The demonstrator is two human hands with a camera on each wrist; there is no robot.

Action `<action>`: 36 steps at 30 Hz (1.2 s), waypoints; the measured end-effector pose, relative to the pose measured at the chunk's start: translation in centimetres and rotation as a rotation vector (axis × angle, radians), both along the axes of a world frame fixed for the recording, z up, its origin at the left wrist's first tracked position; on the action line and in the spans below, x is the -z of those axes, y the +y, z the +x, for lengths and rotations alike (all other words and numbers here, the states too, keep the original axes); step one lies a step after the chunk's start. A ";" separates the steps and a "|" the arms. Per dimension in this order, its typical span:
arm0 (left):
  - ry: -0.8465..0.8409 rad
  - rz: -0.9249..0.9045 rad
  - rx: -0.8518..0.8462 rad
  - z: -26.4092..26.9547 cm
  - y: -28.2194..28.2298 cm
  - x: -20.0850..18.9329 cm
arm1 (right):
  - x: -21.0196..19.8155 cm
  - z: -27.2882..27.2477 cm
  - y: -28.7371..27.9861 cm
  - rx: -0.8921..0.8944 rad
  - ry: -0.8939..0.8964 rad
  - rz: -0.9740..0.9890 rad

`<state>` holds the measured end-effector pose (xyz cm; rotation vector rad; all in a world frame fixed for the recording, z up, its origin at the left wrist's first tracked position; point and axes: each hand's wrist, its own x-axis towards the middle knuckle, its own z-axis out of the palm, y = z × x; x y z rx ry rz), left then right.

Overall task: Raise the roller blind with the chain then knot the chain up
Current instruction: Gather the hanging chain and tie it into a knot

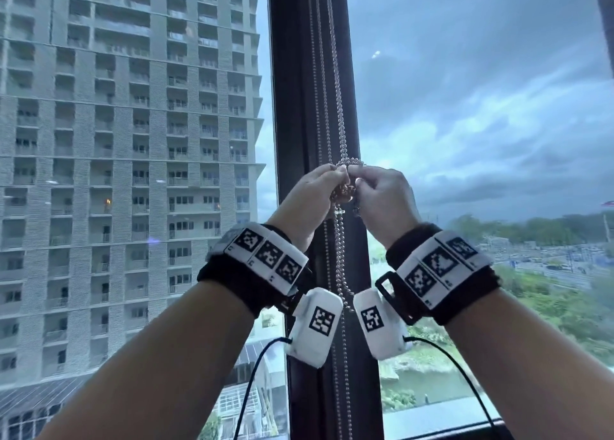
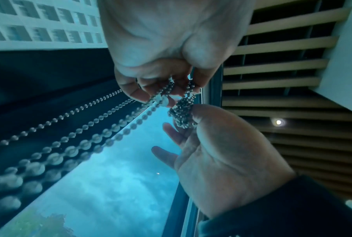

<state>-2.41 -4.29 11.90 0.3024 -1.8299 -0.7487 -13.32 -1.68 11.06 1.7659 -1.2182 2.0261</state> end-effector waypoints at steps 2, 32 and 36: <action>-0.007 0.050 0.101 0.1 0.5 -0.2 | -0.4 0.3 0.3 -0.188 -0.049 0.088; -0.299 0.146 0.222 2.7 1.3 -1.4 | -2.3 -1.7 2.2 -0.671 -0.169 0.493; -0.229 0.107 0.096 2.7 0.6 -0.7 | -3.3 -1.5 3.1 -0.702 -0.375 0.318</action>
